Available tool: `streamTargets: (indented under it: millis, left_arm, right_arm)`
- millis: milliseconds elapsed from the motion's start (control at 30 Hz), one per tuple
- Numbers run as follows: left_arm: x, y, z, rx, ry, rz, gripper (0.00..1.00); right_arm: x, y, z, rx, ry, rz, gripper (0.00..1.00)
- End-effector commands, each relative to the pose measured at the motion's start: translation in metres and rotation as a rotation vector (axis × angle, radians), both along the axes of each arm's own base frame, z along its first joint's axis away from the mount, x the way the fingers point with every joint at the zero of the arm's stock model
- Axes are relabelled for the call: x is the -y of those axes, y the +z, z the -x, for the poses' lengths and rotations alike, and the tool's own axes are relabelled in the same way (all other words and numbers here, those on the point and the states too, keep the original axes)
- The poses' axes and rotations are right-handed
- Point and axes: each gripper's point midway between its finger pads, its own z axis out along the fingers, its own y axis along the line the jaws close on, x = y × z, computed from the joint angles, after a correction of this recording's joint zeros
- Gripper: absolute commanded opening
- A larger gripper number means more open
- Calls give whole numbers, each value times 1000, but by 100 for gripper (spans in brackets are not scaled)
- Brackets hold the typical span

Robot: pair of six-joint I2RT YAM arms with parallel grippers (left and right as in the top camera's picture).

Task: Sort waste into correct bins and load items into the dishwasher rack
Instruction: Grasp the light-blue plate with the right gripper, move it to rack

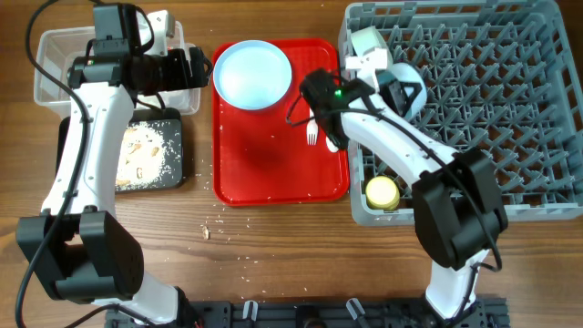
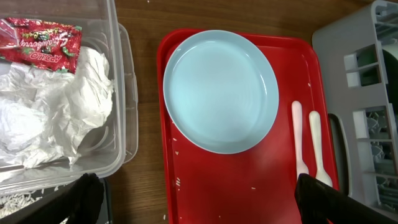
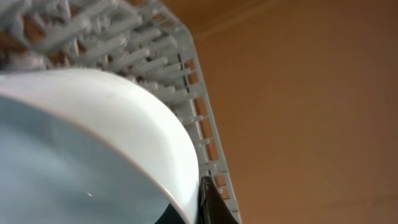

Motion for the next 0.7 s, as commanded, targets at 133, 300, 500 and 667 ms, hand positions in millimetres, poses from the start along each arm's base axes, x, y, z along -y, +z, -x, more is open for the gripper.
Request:
streamTargets:
  millis: [133,300,500,667]
  left_arm:
    - [1,10,-2,28,-5,-8,100]
    - [1,10,-2,28,-4,-9,100]
    - [1,10,-2,28,-5,-8,100]
    - [1,10,-2,28,-5,-8,100]
  right_arm:
    - [3,-14,4,-19,4,45,4]
    - [-29,-44,12,-137,70,-95,47]
    - [-66,-46,22,-110,123,-343,69]
    - [-82,-22,18,-77,153,-588,88]
